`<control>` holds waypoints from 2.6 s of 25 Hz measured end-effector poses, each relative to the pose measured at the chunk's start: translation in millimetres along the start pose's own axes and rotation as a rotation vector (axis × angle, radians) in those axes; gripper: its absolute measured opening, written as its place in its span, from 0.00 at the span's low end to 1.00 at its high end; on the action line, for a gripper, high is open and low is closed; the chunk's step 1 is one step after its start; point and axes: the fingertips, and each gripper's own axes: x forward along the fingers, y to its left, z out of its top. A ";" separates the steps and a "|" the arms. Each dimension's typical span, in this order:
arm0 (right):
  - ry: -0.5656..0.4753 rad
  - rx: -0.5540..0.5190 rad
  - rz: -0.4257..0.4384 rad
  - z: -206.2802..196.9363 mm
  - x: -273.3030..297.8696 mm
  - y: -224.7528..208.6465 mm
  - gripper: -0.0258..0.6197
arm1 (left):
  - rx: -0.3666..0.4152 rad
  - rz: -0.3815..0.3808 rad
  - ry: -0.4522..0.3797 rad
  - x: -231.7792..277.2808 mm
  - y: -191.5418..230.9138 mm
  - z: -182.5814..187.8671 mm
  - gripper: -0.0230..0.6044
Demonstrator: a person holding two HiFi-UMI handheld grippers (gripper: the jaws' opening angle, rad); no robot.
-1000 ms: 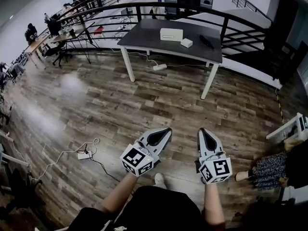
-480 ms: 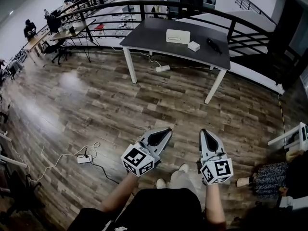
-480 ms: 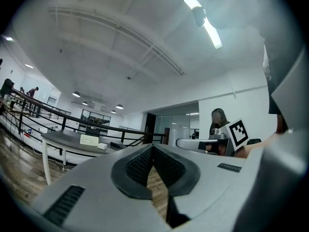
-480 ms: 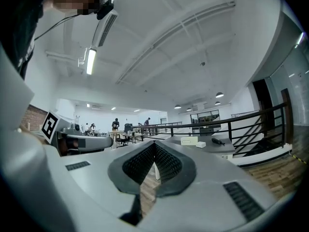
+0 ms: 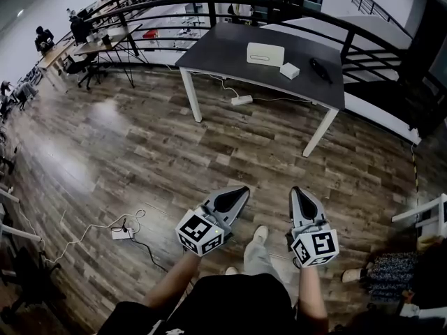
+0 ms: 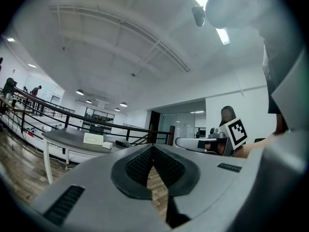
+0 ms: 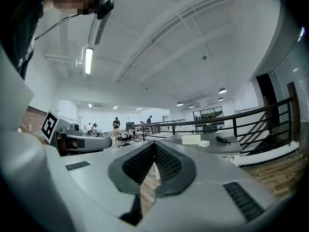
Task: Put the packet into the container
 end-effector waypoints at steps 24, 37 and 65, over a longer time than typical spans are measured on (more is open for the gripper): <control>-0.011 0.021 0.057 26.6 138.7 -179.1 0.04 | 0.076 0.018 0.036 206.8 84.9 28.8 0.05; 0.006 0.029 0.082 17.0 205.6 -203.0 0.04 | 0.040 0.035 -0.008 244.7 142.9 38.3 0.04; 0.040 -0.016 -0.034 39.3 470.2 -277.3 0.04 | 0.025 -0.069 0.004 373.7 395.8 77.6 0.05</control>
